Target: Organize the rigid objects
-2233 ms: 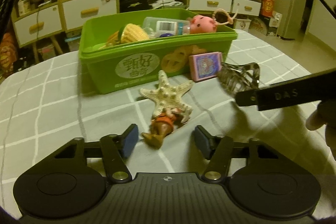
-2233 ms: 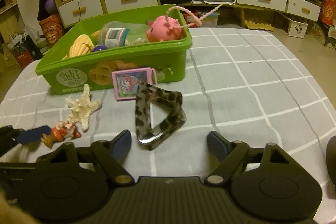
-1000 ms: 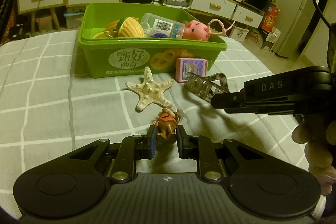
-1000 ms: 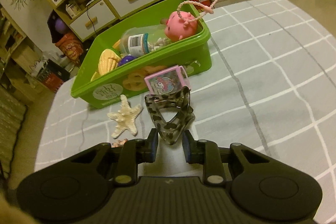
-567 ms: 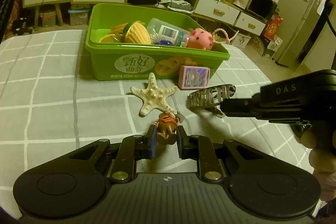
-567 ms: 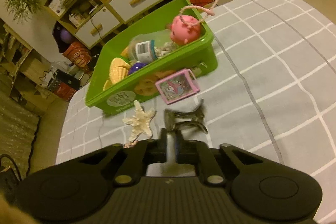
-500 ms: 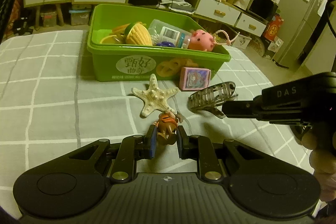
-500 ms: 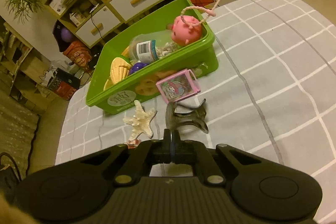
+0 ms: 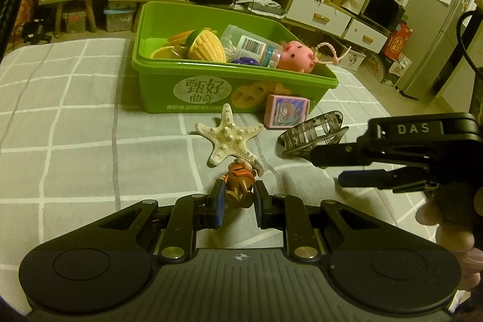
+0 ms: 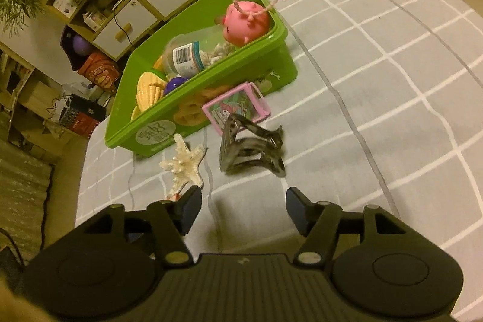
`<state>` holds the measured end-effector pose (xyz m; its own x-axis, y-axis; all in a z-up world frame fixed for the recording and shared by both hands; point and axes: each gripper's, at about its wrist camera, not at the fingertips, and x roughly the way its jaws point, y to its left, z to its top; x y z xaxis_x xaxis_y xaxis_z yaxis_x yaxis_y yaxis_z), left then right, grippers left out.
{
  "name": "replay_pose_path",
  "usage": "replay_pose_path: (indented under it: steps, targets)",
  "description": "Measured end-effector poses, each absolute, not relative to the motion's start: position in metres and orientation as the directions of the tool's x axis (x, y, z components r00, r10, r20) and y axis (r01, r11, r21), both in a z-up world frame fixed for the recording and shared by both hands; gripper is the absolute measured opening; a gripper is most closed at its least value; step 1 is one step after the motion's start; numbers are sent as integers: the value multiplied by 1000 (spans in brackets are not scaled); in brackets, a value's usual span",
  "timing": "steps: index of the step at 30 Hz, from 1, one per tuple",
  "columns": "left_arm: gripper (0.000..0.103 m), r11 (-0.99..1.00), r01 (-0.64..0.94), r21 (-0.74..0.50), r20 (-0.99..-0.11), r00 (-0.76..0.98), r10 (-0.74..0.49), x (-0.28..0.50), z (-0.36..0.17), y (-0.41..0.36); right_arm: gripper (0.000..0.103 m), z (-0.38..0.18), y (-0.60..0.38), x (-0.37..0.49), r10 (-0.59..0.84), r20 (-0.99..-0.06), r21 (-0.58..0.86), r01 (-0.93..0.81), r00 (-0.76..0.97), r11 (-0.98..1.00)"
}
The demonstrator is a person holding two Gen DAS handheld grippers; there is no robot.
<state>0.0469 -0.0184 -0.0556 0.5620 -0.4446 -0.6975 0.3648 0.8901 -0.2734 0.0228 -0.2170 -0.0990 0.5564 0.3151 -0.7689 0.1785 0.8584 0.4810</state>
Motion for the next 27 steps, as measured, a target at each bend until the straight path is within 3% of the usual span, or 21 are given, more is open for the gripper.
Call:
replay_pose_path:
  steps: [4, 14, 17, 26, 27]
  targets:
    - [24, 892, 358, -275, -699, 562, -441, 47, -57, -16, 43, -99, -217, 28, 300, -758, 474, 174, 579, 863]
    - [24, 893, 355, -275, -698, 566, -440, 48, -56, -15, 42, -105, -218, 37, 279, -742, 477, 189, 609, 858]
    - [24, 894, 353, -277, -695, 569, -440, 47, -56, -15, 24, -105, -220, 38, 274, -737, 481, 195, 617, 855]
    - [24, 890, 356, -285, -680, 579, -449, 47, -49, -13, 23, -98, -226, 34, 286, -714, 517, 207, 639, 831]
    - [24, 889, 358, -284, -678, 581, -451, 48, -47, -13, 11, -96, -227, 33, 292, -711, 526, 207, 640, 825]
